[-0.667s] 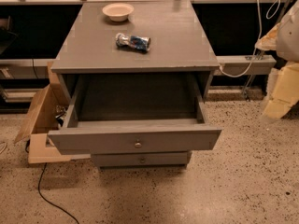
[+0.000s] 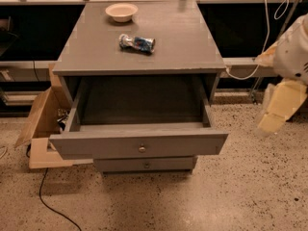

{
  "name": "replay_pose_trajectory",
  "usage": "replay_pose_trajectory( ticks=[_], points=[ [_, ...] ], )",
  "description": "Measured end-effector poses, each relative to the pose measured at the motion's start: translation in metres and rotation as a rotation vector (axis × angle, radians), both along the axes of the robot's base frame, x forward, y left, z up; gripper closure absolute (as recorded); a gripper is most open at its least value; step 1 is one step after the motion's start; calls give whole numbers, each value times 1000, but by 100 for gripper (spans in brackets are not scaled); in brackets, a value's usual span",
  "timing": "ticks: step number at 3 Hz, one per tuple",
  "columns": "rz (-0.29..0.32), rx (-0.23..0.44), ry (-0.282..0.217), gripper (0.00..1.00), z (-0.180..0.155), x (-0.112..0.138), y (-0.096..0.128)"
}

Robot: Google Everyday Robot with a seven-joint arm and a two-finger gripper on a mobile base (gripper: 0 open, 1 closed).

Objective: Close top drawer

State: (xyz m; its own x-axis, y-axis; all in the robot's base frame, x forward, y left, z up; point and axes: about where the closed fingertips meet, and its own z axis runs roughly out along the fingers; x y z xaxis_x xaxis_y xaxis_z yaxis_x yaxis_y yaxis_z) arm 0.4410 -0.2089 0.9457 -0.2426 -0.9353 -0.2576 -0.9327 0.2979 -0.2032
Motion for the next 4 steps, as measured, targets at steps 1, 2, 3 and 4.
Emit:
replay_pose_trajectory(
  ticks=[1, 2, 3, 4],
  points=[
    [-21, 79, 52, 0, -49, 4, 20],
    [-28, 128, 119, 0, -120, 10, 55],
    [-28, 128, 119, 0, -120, 10, 55],
    [-76, 158, 176, 0, -150, -2, 56]
  ],
)
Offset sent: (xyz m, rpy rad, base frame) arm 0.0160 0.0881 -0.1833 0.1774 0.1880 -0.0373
